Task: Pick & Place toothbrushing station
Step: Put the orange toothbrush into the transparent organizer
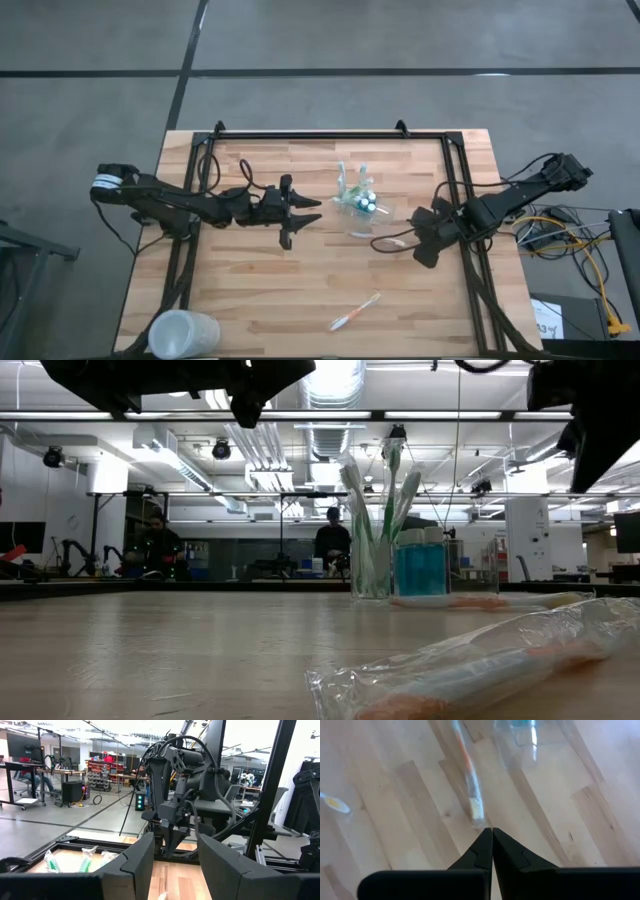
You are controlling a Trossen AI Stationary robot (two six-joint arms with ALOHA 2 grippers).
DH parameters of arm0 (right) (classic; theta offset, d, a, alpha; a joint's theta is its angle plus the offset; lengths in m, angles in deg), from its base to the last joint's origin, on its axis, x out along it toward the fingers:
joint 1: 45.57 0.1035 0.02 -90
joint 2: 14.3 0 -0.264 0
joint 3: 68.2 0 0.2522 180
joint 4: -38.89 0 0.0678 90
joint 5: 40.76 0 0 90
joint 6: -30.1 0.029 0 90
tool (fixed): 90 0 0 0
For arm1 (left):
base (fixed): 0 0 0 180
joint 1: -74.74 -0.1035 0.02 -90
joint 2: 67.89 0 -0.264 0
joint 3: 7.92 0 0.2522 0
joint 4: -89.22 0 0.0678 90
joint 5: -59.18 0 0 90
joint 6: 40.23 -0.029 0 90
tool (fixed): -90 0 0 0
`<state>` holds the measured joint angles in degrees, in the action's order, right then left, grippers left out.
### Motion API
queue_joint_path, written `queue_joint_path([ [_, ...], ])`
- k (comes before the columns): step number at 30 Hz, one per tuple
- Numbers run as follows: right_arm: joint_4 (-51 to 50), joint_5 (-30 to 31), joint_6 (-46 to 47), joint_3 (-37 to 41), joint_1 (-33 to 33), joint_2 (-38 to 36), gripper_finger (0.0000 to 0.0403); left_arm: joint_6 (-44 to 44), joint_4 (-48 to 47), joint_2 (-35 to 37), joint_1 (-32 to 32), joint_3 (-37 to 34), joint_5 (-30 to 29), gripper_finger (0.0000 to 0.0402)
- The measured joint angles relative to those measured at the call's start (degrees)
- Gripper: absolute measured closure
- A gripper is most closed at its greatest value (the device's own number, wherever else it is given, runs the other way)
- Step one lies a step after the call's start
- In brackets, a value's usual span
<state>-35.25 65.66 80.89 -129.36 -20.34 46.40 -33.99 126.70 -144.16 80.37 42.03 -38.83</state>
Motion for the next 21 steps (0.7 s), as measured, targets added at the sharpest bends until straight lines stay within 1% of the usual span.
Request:
queue_joint_path([
  [3, -0.88, 0.02, 1.13, 0.0, 0.0, -0.01, 0.0394, -0.02, 0.04, 0.0, 0.0, 0.0, 0.0, 0.0245],
  [6, -0.69, 0.0, 0.01, 0.0, 0.0, 0.06, 0.0394, -0.02, 0.02, 0.0, 0.01, 0.0, 0.0, 0.0245],
  [11, 2.36, 0.02, -1.74, 0.02, 0.02, 0.07, 0.0394, -0.01, -0.13, 0.0, 0.01, 0.0, 0.0, 0.0245],
  [15, 2.27, 0.73, -0.47, 0.42, 0.0, 0.2, 0.0392, -0.02, -0.35, 0.0, 0.0, 0.0, 0.0, 0.0245],
  [18, 2.29, 1.57, 1.07, 0.82, 0.0, 0.22, 0.0375, -0.01, -0.35, 0.0, 0.02, 0.0, 0.0, 0.0245],
  [21, 2.89, 1.57, 1.28, 1.84, 0.0, 0.22, 0.0345, -0.02, -0.35, 0.0, 0.02, 0.0, 0.0, 0.0245],
])
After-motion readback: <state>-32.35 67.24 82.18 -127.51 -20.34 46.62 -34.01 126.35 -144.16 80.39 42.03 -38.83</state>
